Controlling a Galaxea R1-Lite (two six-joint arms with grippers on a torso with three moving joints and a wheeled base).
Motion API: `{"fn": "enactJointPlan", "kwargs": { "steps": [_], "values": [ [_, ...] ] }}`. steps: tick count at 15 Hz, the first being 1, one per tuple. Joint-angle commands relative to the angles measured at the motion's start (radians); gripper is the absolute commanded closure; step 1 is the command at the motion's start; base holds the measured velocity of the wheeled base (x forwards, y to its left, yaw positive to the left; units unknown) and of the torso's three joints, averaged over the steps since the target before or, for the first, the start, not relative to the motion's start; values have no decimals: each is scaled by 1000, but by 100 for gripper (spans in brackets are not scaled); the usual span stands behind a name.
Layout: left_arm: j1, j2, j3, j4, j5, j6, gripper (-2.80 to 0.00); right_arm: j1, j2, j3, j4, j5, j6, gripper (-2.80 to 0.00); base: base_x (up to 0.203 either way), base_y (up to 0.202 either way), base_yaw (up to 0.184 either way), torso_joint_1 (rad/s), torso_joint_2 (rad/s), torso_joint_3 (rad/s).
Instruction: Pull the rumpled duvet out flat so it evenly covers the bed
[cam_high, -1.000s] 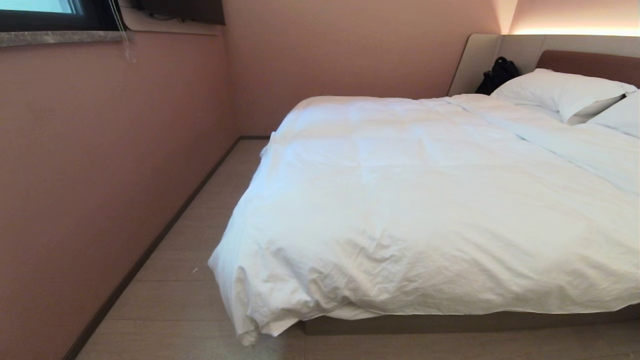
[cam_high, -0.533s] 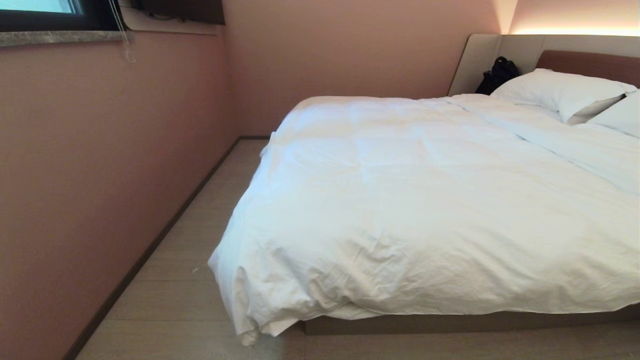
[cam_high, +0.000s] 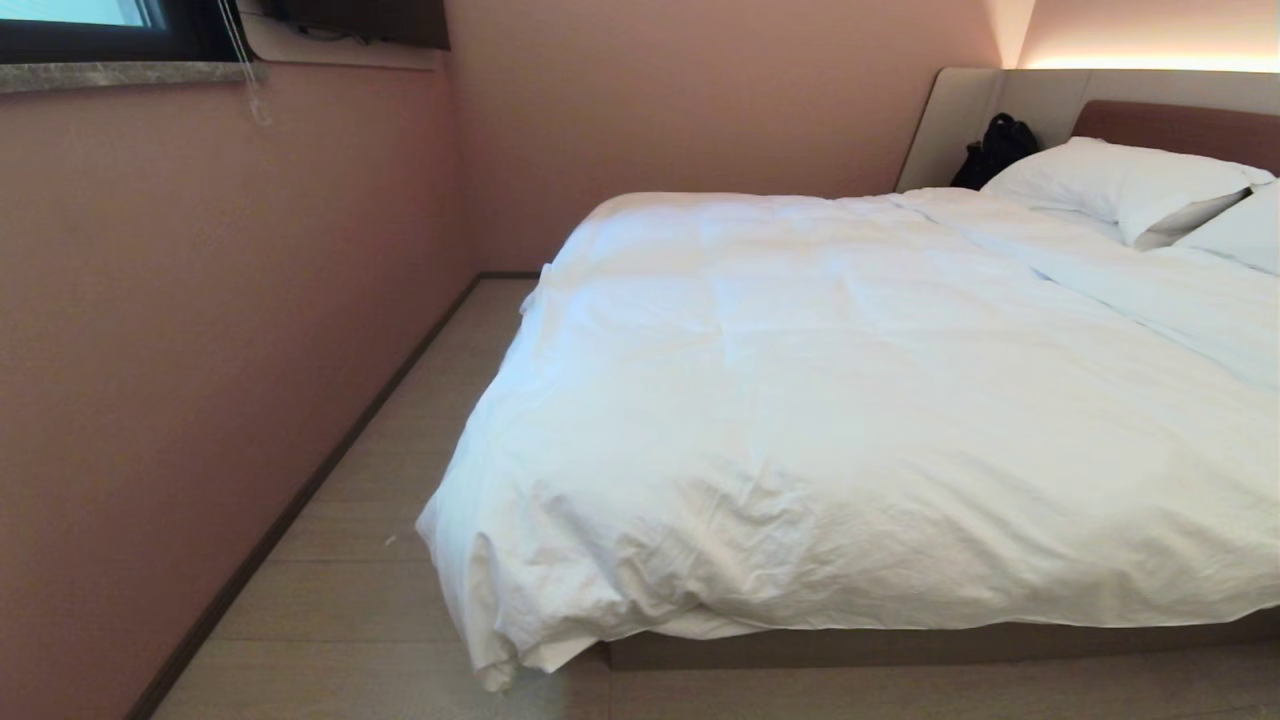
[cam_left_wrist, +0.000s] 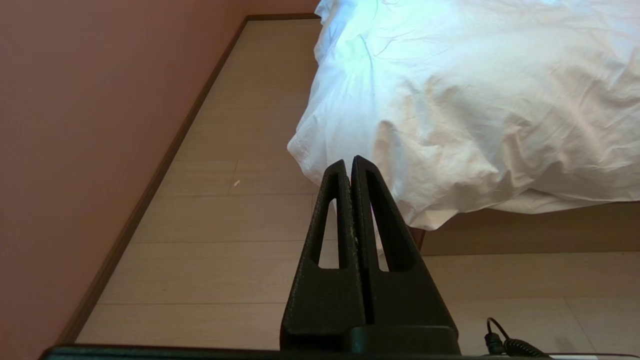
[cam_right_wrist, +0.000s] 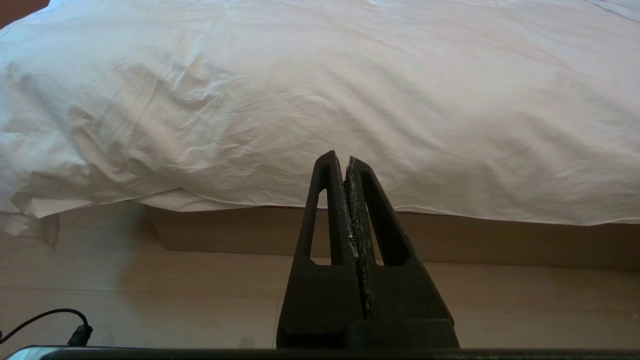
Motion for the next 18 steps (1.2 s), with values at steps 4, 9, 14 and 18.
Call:
{"fn": "enactJointPlan", "kwargs": {
  "steps": [4,9,14,18],
  "values": [
    [0,1,0,0,0,-1,0,0,-1,0,0,0,-1,0,0,0,0,0,0,0],
    [0,1,0,0,-1,-1,0,0,-1,0,0,0,-1,0,-1,70,-2,1,0,2],
    [0,1,0,0,0,-1,0,0,-1,0,0,0,-1,0,0,197,0,3,3,3],
    [-1,1,0,0,0,-1,0,0,-1,0,0,0,-1,0,0,198,1,3,4,4]
  ]
}}
